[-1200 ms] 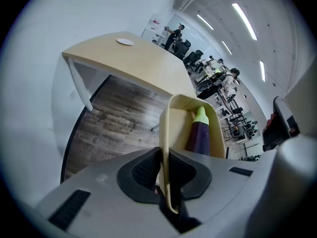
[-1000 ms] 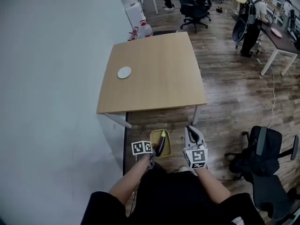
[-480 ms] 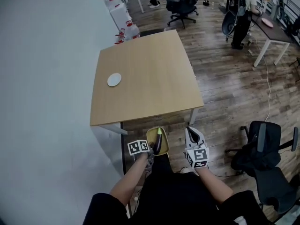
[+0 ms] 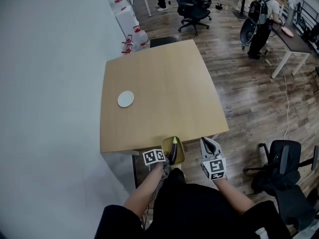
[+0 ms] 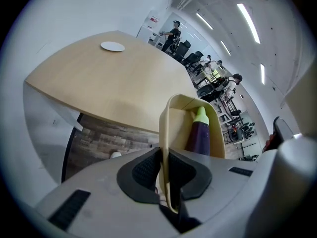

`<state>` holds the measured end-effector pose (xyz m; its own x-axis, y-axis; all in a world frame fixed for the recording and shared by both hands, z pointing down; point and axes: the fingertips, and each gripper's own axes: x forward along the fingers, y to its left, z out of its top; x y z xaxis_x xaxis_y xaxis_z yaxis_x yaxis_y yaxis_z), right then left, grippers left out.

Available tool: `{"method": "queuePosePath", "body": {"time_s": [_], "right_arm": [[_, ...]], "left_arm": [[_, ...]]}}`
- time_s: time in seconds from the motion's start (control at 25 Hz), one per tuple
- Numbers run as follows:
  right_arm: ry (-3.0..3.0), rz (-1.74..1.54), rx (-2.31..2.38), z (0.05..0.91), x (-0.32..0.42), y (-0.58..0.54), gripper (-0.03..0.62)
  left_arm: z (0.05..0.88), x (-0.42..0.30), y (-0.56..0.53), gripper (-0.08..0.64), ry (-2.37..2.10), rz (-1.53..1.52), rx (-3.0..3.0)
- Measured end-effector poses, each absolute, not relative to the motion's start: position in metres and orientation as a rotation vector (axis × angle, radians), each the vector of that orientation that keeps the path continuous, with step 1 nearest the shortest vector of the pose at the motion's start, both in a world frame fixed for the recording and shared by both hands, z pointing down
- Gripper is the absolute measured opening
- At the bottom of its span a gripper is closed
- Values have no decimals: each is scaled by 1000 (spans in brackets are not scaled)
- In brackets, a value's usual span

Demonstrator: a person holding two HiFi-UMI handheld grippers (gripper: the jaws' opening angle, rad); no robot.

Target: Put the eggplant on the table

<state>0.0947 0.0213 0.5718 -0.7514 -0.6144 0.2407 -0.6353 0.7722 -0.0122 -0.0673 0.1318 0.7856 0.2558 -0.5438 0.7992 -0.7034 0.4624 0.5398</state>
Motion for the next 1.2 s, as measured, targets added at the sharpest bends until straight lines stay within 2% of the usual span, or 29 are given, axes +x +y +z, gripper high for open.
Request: {"method": "queuePosePath", "body": {"time_s": [0.76, 1.2], "right_arm": [[-2685, 151, 1061, 562, -57, -89, 60], [-2633, 261, 1091, 595, -70, -154, 60]], "left_arm": [[778, -216, 15, 29, -1345, 153, 1221], [806, -245, -90, 29, -1329, 197, 1211]]}}
